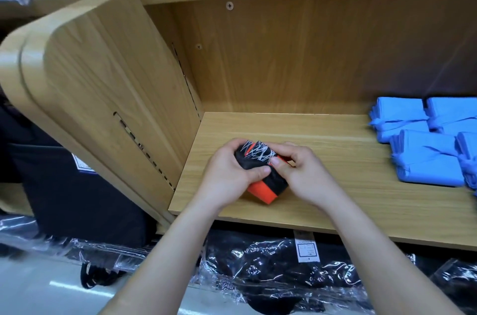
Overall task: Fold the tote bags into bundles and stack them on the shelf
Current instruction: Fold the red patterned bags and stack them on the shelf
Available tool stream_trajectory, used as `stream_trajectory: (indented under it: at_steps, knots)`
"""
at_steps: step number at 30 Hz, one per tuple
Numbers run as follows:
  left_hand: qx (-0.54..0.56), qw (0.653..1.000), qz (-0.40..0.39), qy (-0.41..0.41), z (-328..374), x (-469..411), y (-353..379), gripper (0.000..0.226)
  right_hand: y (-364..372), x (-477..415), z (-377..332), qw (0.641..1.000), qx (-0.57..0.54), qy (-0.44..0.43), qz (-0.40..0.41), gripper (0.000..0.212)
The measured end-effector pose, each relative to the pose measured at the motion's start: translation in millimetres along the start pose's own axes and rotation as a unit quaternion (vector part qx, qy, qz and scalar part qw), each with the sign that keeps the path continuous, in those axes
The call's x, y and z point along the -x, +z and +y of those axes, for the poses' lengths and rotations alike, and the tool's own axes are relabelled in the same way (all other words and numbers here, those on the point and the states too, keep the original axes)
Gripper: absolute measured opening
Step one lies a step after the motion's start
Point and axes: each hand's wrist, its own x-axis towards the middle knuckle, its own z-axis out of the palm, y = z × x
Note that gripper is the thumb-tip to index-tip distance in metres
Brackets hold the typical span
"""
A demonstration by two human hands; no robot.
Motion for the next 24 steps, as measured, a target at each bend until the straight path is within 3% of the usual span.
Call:
stream_trajectory:
  at_steps: [3, 6, 8, 10, 13, 15, 16, 19, 24]
  knots:
    - [-0.071, 0.997, 0.005, -0.005, -3.6, -5.2, -6.9, 0.052, -3.3, -8.7, 1.6, 0.999, 0.033, -0.001, -0.039, 0.034]
    - [0.010, 0.999, 0.022, -0.021, -5.4, -9.8, -10.4, 0.045, -7.7, -13.7, 1.5, 0.992, -0.084, 0.036, -0.084, 0.036]
    - [0.068, 0.996, 0.020, -0.051, -7.7, -14.9, -10.7, 0.037, -4.8, -15.7, 2.5, 0.984, -0.165, 0.056, -0.034, 0.031]
    - [0.075, 0.994, 0.012, -0.080, -12.6, -21.4, -10.7, 0.045, 1.2, -22.8, 3.5, 0.983, -0.172, 0.054, 0.033, 0.031]
    - [-0.114, 0.990, 0.086, -0.013, -22.6, -27.3, -17.5, 0.071, 8.7, -45.8, 9.0, 0.985, -0.128, 0.078, 0.084, 0.029]
    - [-0.268, 0.947, 0.138, 0.108, -26.3, -28.0, -24.4, 0.062, 12.5, -65.4, 14.2, 0.987, -0.092, 0.092, 0.095, 0.027]
    - [-0.321, 0.928, 0.118, 0.146, -27.0, -29.7, -26.5, 0.055, 15.2, -74.7, 16.5, 0.988, -0.074, 0.098, 0.095, 0.026]
    - [-0.442, 0.887, 0.014, 0.133, -32.6, -39.6, -23.7, 0.048, 24.9, -96.9, 23.5, 0.987, -0.014, 0.125, 0.099, 0.022]
    - [-0.472, 0.873, 0.019, 0.126, -39.0, -66.8, -25.6, 0.046, 31.0, -117.9, 34.5, 0.981, 0.028, 0.159, 0.105, 0.012]
